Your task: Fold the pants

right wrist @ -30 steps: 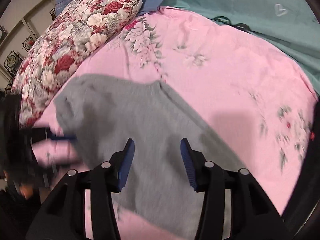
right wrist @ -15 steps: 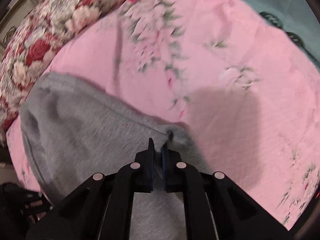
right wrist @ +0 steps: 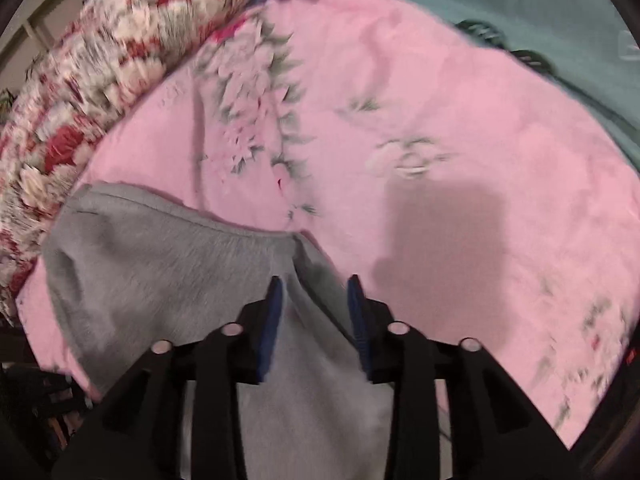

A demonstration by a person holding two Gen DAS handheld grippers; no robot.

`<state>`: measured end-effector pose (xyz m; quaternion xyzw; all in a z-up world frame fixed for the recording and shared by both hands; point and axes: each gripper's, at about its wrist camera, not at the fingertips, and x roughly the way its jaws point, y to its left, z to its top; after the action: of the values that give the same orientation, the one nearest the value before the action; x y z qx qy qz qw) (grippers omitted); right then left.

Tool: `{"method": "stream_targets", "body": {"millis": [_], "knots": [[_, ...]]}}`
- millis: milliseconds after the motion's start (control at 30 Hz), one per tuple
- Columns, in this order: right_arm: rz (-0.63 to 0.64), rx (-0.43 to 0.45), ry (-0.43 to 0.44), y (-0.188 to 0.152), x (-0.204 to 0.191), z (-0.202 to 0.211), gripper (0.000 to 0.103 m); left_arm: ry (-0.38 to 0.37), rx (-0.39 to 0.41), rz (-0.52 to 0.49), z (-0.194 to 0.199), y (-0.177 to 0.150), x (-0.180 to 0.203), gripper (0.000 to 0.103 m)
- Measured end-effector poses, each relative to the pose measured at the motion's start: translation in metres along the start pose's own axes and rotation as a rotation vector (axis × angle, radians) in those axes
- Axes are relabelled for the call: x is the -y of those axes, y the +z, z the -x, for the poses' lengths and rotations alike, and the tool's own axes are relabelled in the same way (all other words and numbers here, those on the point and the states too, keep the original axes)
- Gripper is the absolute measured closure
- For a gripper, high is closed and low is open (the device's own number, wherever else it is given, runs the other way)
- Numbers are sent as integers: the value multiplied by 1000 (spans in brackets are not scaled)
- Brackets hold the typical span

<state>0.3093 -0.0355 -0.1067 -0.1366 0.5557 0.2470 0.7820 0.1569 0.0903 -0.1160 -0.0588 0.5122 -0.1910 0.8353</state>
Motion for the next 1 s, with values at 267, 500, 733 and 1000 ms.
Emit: {"method": "stream_targets", "body": {"millis": [267, 500, 733, 1000], "knots": [[-125, 38, -120, -143, 27, 73, 102, 10, -112, -28, -79, 93, 17, 70], [-403, 0, -106, -232, 67, 44, 102, 77, -173, -38, -127, 122, 26, 72], [-513, 40, -37, -241, 74, 47, 73, 82, -157, -11, -119, 123, 32, 73], [-937, 308, 10, -359, 139, 152, 17, -58, -83, -103, -60, 49, 79, 62]]}}
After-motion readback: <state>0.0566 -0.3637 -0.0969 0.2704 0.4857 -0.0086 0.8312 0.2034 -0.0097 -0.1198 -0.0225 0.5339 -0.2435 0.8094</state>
